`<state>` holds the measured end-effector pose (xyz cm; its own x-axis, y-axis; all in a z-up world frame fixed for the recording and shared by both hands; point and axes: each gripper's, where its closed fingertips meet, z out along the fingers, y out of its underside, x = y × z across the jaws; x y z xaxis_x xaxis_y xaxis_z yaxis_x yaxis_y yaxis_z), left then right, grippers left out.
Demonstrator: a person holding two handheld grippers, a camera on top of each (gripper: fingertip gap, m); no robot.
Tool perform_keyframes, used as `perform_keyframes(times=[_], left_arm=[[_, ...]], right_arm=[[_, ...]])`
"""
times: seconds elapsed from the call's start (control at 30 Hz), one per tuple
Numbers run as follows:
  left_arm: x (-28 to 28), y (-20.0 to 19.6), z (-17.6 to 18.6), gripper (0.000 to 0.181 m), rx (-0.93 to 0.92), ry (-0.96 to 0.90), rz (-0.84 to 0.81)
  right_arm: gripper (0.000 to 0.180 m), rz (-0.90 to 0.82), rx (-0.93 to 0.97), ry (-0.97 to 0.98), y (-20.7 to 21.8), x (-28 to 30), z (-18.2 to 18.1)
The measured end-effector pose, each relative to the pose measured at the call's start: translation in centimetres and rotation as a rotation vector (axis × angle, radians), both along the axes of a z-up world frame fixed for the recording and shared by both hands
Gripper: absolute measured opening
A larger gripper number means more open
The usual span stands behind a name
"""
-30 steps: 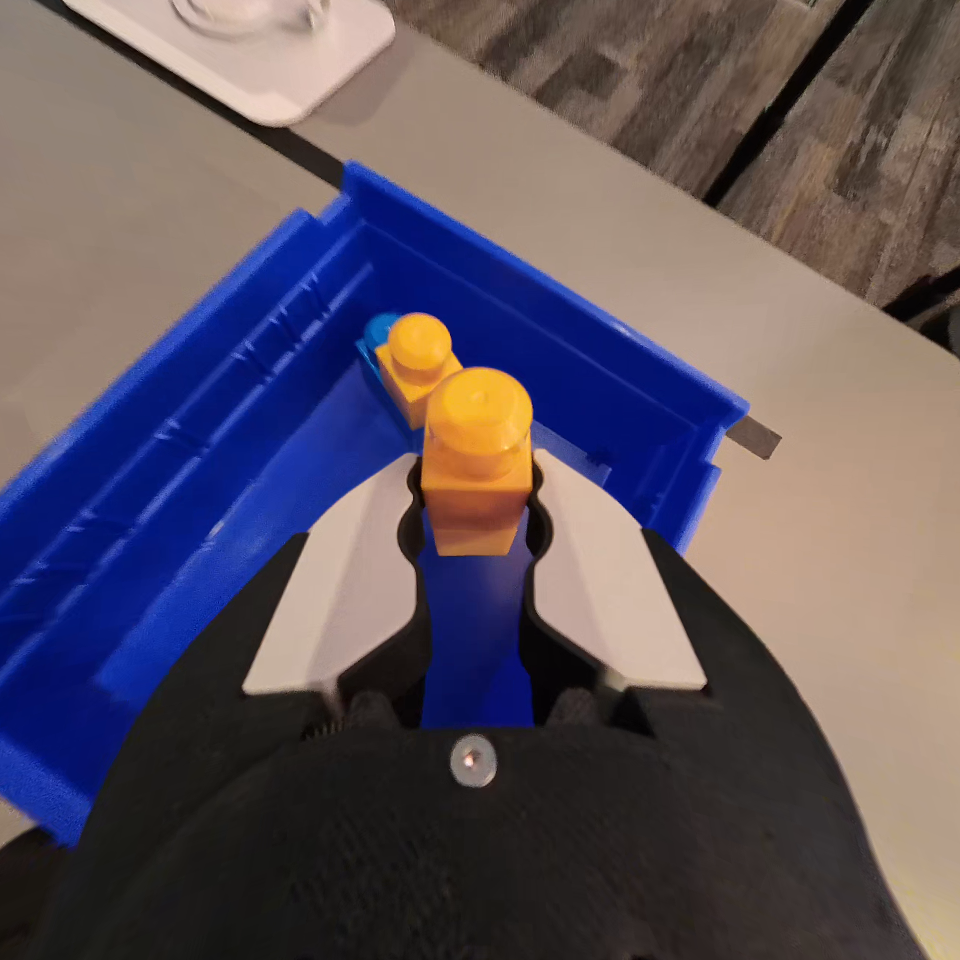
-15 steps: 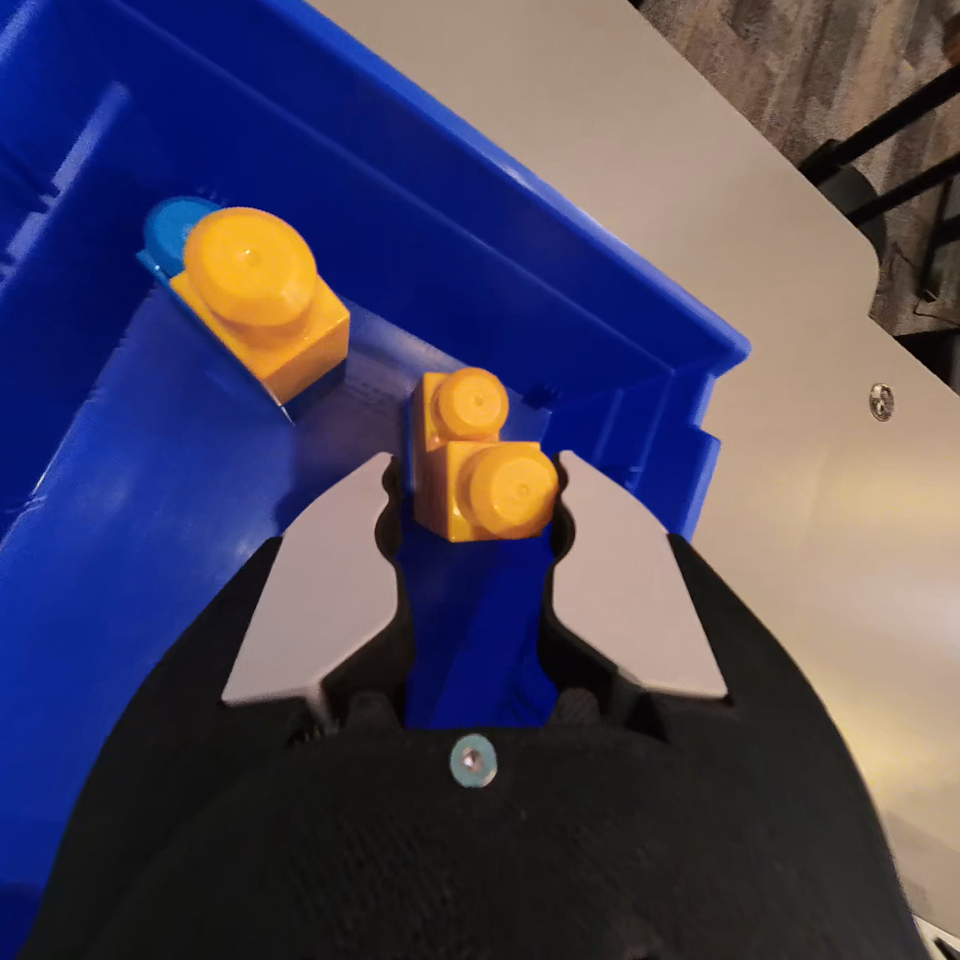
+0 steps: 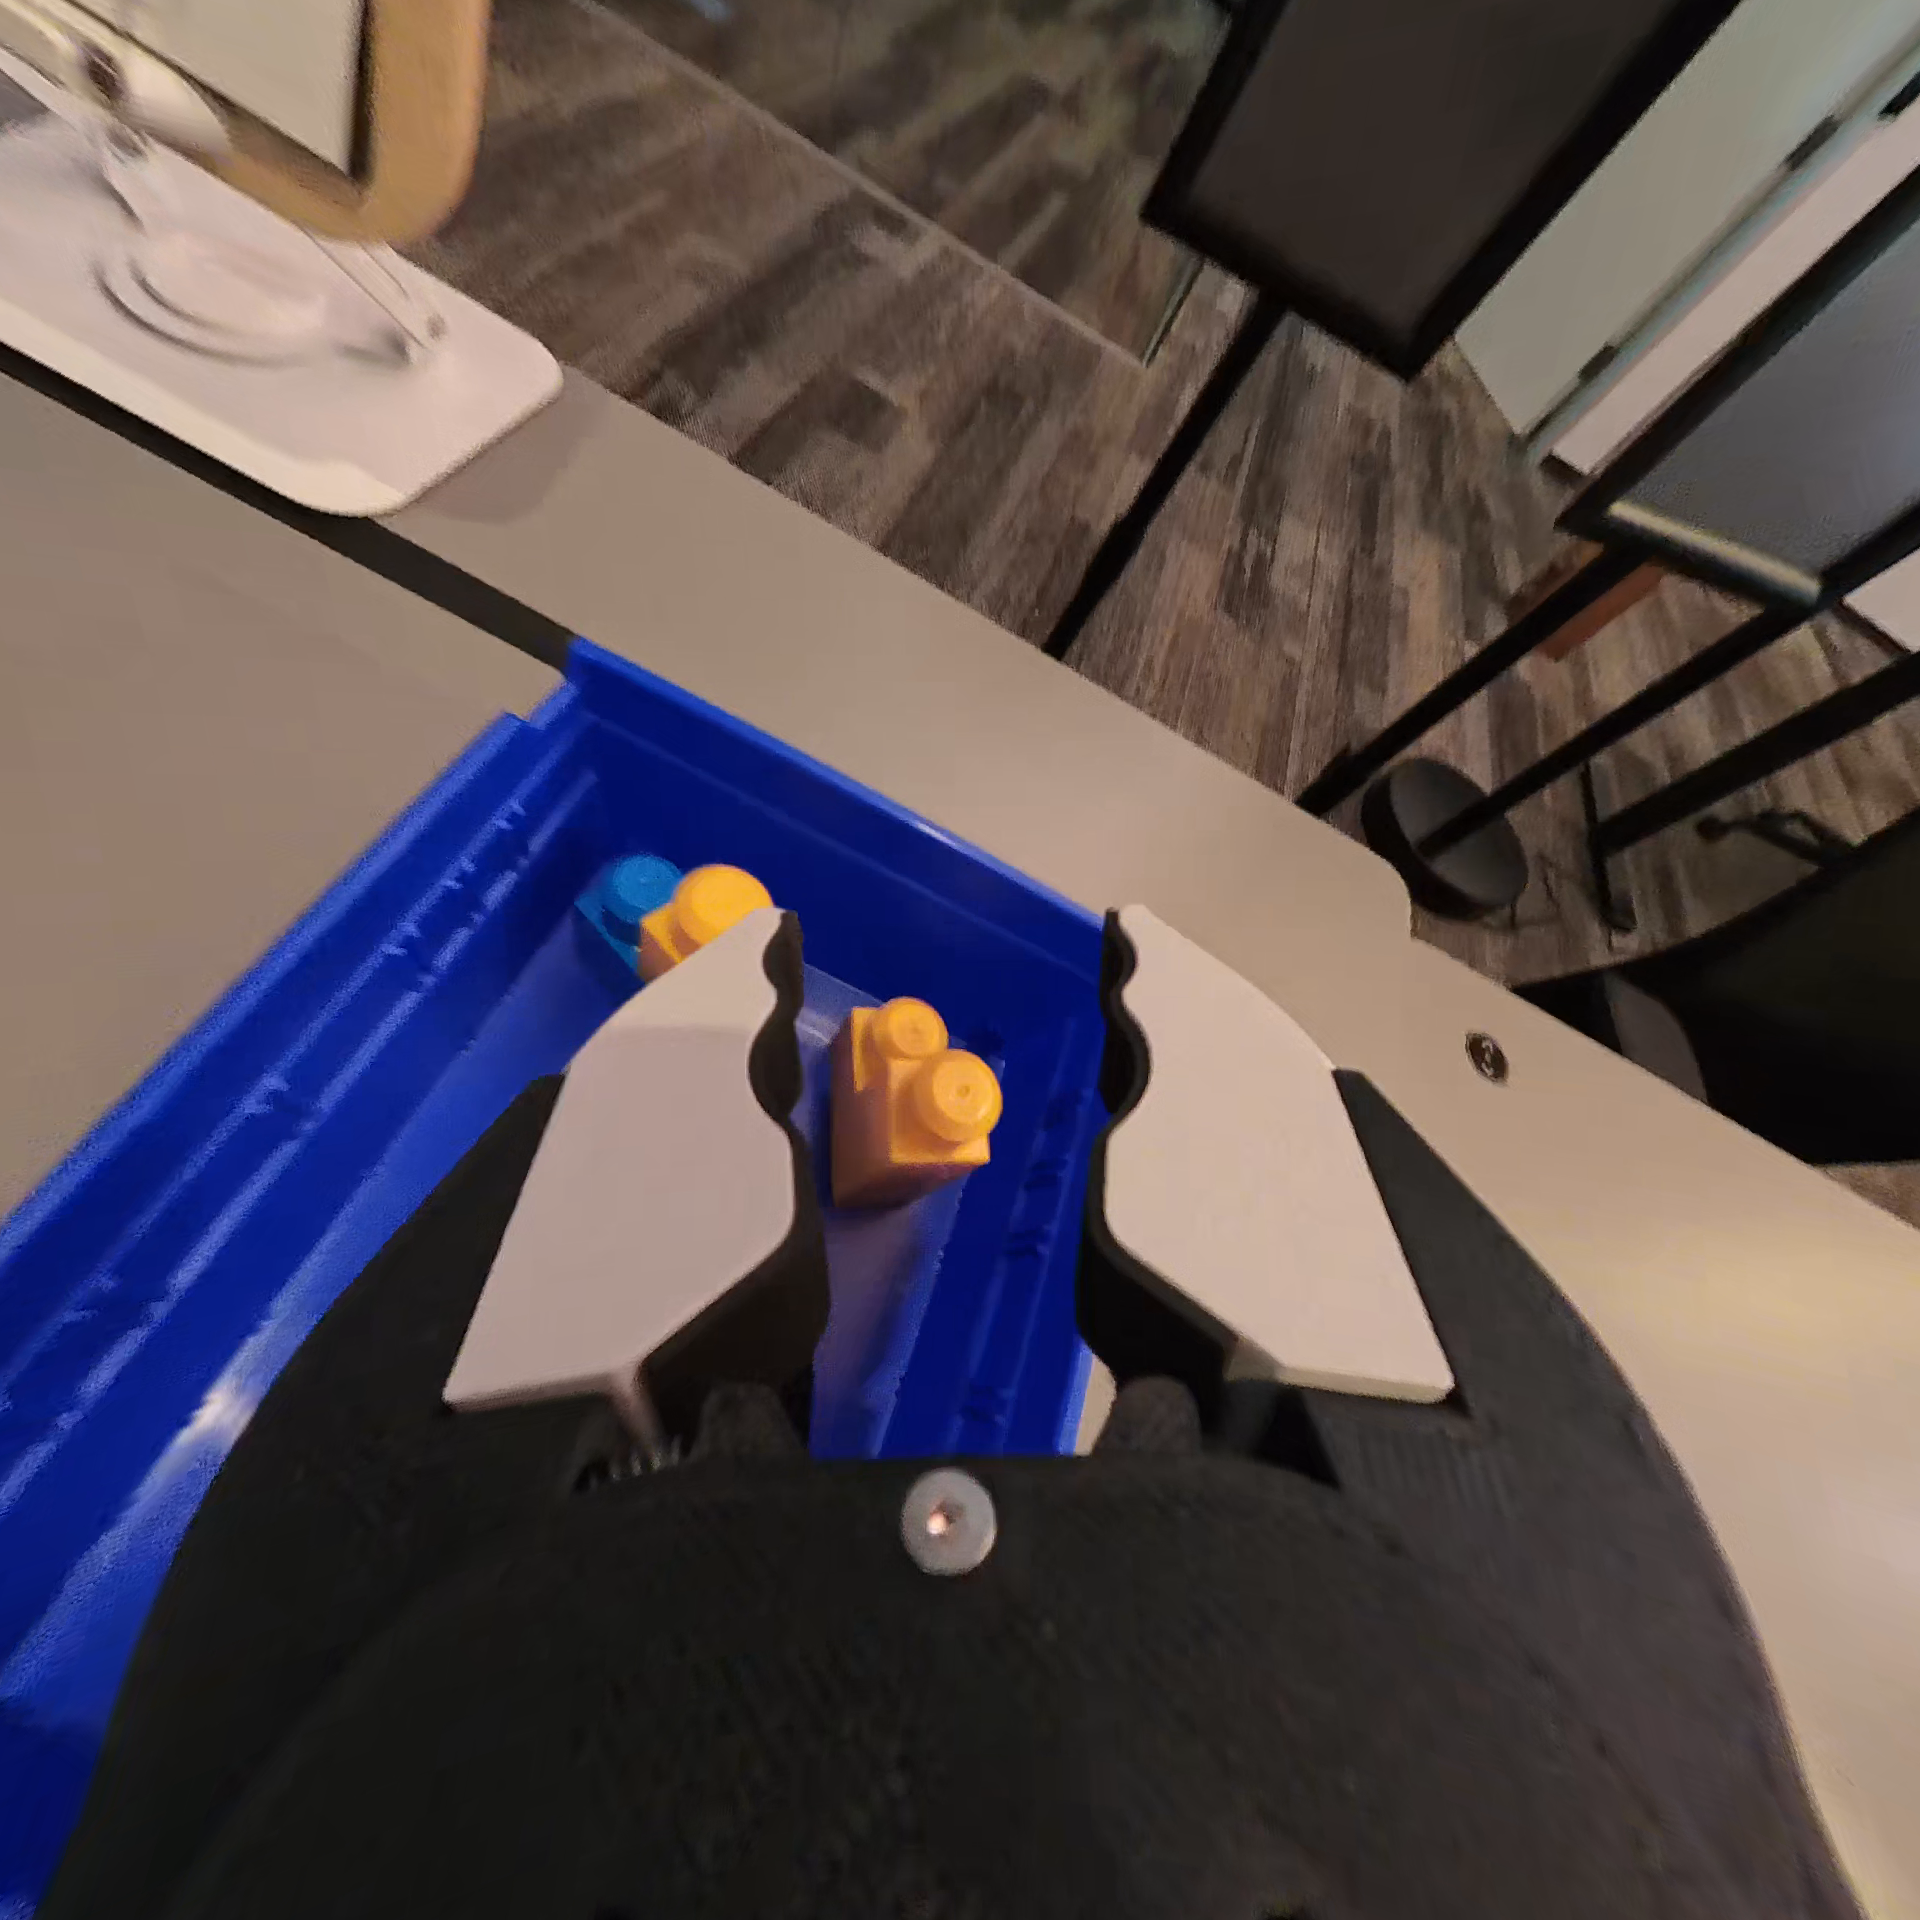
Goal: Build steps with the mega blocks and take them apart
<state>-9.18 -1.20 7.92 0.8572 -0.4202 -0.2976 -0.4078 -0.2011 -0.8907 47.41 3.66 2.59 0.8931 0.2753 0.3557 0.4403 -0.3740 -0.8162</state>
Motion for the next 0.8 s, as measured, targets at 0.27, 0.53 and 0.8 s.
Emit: perform_keyframes(times=[0.27,0.53,0.8], left_arm=[[-7.8,-1.3,-9.4,0.065,-0.333,0.312,-0.029],[-10.4,-0.6,-15.4,0.076,-0.546,0.450,0.037],[-12.2,0.3,-17.9,0.073,-0.650,0.447,0.136]], right_arm=[[0.056,0.113,0.015,-0.071,-1.3,-4.9,1.3],[0.056,0.161,-0.096,-0.142,-0.8,-6.5,-2.0],[0.056,0.204,-0.140,-0.157,-0.9,-7.5,-3.2]])
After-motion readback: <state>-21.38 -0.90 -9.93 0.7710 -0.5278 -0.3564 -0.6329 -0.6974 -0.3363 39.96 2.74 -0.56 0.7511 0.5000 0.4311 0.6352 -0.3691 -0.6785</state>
